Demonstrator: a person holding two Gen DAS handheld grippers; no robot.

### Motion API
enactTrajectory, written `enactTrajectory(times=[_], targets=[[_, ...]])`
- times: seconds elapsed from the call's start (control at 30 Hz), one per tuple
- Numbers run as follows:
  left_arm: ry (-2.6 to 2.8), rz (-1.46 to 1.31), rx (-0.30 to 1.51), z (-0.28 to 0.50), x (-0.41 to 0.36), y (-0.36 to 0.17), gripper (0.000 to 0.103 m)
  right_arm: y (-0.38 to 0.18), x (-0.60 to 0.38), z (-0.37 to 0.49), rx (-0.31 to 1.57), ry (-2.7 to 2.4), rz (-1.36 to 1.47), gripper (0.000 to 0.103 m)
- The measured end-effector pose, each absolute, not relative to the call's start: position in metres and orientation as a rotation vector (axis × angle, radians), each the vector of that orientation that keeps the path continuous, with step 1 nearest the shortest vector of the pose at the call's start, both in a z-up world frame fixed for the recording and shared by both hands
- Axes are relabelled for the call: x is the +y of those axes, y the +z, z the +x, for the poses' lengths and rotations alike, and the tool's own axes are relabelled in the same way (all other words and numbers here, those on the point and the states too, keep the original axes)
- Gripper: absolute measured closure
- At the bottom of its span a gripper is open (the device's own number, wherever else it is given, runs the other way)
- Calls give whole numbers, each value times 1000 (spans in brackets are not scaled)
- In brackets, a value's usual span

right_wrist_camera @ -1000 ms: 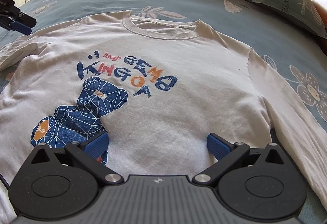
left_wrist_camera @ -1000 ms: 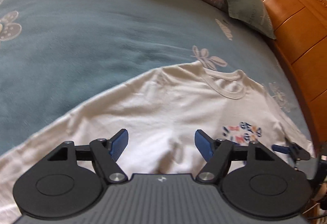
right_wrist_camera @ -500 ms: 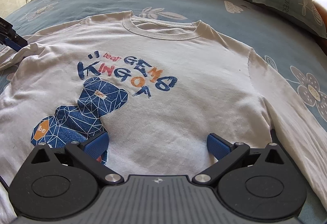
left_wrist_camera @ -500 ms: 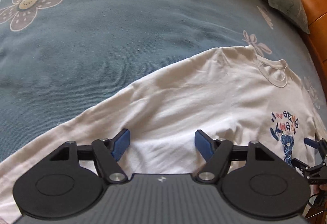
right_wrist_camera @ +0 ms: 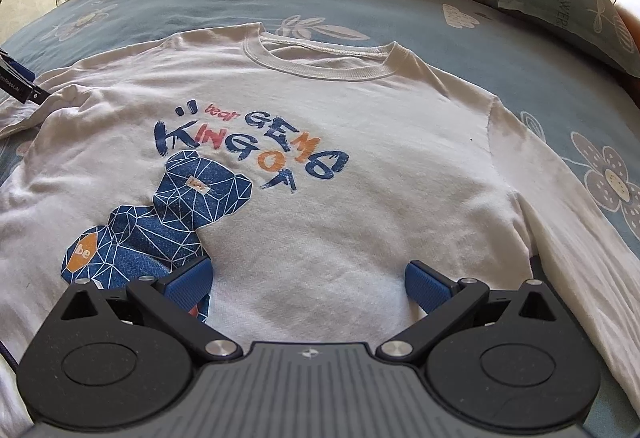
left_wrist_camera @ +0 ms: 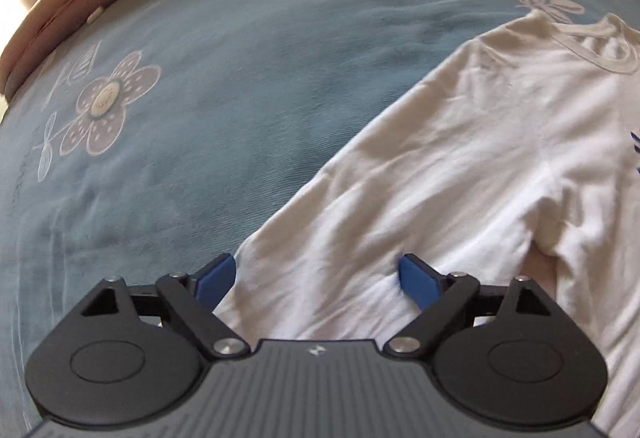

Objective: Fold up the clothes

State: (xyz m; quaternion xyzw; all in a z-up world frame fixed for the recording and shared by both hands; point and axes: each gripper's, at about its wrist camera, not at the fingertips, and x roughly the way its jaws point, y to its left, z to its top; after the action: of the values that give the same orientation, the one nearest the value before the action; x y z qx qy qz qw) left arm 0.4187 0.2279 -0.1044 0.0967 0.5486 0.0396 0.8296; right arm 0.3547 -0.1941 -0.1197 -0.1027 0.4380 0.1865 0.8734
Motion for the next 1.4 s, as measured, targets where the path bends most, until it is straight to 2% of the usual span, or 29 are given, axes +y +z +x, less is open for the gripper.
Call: enactTrajectory(times=[0.2, 0.37, 0.47, 0.63, 0.83, 1.0, 1.17, 1.4], targets=[[-78, 272, 1037, 397, 185, -72, 16, -120, -194, 352, 904, 378, -210, 0], [-169, 568, 1016, 380, 130, -102, 16, -120, -194, 352, 909, 379, -211, 0], [-161, 553, 1037, 380, 129, -113, 15, -120, -194, 352, 908, 380, -211, 0], [-98, 363, 1116, 380, 163, -112, 7, -120, -194, 351, 904, 379, -210, 0], [39, 96, 1232, 355, 220, -106, 8, -120, -194, 352, 909, 380, -210, 0], [19, -237, 1132, 349, 240, -90, 8, -121, -194, 351, 899, 378, -209, 0], [114, -520, 1031, 356, 274, -111, 8, -120, -194, 353, 911, 379, -213, 0], [263, -591, 997, 345, 328, -95, 10, -120, -194, 354, 922, 389, -220, 0]])
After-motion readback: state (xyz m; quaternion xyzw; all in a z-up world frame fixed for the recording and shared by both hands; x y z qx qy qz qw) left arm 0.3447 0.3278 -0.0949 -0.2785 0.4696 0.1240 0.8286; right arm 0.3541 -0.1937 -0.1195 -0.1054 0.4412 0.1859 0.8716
